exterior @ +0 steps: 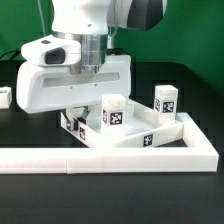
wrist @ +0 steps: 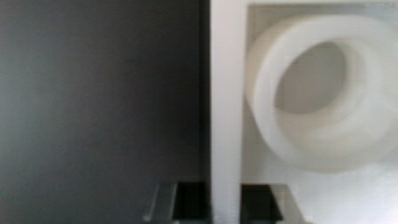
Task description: Assemble square table
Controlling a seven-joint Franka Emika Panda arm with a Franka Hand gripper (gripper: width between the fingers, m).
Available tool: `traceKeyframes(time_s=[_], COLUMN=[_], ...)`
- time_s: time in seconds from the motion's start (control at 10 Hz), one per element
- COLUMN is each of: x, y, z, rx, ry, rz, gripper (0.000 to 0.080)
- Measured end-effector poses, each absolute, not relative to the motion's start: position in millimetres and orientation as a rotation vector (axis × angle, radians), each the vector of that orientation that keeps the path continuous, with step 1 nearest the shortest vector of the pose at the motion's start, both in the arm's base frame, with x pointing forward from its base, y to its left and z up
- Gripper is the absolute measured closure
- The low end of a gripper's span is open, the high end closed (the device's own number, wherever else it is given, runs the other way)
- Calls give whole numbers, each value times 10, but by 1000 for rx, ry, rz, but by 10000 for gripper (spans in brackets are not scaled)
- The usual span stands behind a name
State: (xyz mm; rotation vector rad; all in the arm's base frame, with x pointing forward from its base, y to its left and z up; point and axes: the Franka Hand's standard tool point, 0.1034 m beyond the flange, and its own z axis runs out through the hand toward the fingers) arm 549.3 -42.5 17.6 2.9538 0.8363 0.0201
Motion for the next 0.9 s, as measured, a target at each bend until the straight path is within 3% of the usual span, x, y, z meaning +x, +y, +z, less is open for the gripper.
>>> traceKeyframes(time_s=[0.9], x=[5615], y=[-400], z=[228], rx=[2593], ry=[1538], rz=[-36], gripper=[736])
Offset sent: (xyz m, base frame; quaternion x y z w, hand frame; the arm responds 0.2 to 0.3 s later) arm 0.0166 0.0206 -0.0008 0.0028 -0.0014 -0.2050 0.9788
